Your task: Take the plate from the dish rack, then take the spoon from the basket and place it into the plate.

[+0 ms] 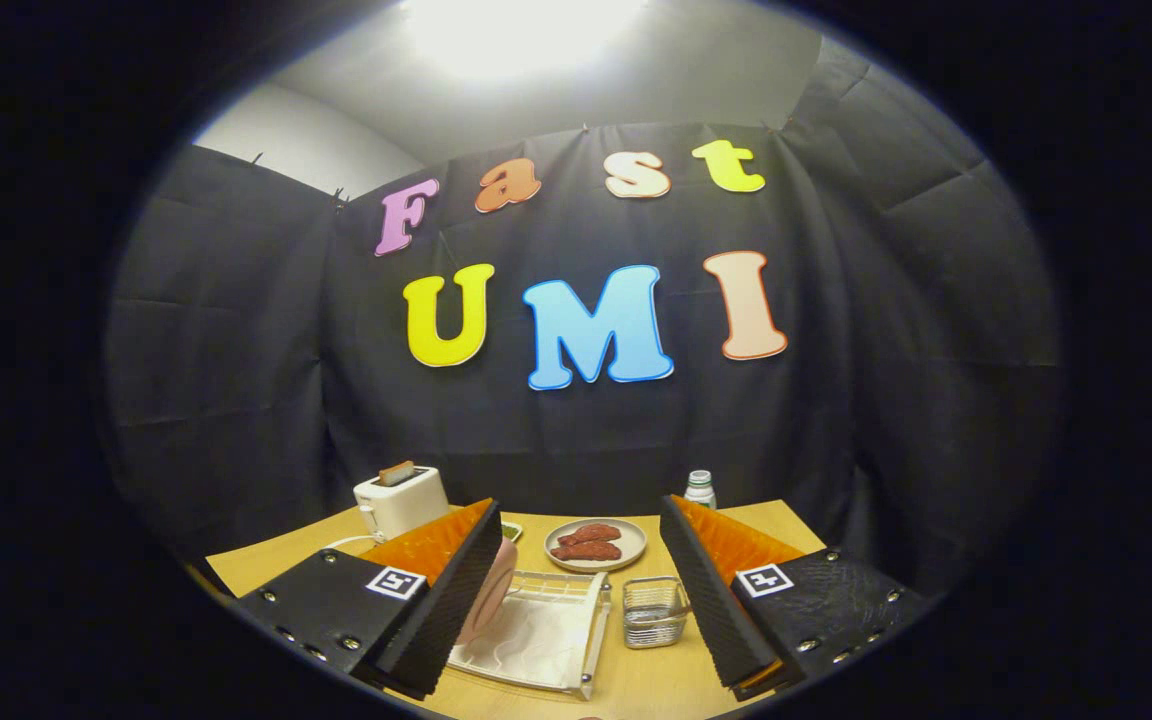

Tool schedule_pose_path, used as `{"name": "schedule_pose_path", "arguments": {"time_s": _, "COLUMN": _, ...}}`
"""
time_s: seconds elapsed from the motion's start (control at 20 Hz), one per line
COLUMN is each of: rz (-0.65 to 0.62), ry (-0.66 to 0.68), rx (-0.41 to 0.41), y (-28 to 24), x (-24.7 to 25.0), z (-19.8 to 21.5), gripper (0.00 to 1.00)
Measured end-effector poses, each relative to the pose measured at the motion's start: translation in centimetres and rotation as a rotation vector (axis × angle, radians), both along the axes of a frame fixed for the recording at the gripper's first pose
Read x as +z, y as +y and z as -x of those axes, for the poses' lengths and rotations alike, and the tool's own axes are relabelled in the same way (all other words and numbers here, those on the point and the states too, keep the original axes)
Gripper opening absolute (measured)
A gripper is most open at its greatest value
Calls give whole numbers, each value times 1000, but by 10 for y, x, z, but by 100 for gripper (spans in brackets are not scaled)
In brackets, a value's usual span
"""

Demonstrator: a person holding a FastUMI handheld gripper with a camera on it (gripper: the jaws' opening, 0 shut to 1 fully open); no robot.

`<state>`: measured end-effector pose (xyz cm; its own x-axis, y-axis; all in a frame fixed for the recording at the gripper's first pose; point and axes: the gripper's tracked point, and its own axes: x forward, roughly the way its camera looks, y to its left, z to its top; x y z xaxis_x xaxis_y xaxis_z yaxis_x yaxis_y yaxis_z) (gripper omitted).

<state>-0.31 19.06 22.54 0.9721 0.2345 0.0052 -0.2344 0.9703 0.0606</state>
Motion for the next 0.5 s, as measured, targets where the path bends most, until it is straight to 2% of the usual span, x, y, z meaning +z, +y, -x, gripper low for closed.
{"name": "schedule_pose_path", "arguments": {"time_s": 0.15, "rz": -1, "ry": 73, "rx": 57, "y": 36, "x": -9, "z": -22, "gripper": 97}}
{"name": "schedule_pose_path", "arguments": {"time_s": 0.5, "rz": 54, "ry": 265, "rx": 82, "y": 87, "x": -56, "z": -76, "gripper": 98}}
